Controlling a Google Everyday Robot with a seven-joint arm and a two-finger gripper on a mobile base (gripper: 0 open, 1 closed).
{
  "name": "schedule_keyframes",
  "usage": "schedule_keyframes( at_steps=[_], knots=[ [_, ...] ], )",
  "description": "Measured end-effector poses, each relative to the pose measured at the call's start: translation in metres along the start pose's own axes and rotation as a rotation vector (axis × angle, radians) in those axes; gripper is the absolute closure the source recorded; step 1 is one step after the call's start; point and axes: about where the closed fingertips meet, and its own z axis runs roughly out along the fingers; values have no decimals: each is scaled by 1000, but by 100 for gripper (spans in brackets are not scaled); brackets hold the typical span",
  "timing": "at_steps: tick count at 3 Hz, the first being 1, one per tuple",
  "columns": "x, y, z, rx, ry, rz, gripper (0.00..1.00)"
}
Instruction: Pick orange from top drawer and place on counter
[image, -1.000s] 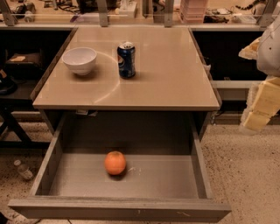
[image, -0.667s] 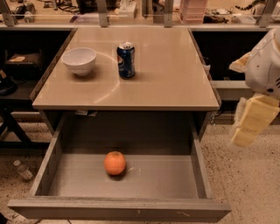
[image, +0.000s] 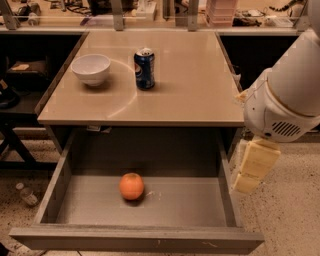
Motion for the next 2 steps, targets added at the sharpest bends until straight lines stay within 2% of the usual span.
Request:
schedule_keyframes(
  at_steps=[1,2],
  knots=[
    [-21,11,31,-38,-54,3,0],
    [-55,19,72,-62,-103,1,0]
  ],
)
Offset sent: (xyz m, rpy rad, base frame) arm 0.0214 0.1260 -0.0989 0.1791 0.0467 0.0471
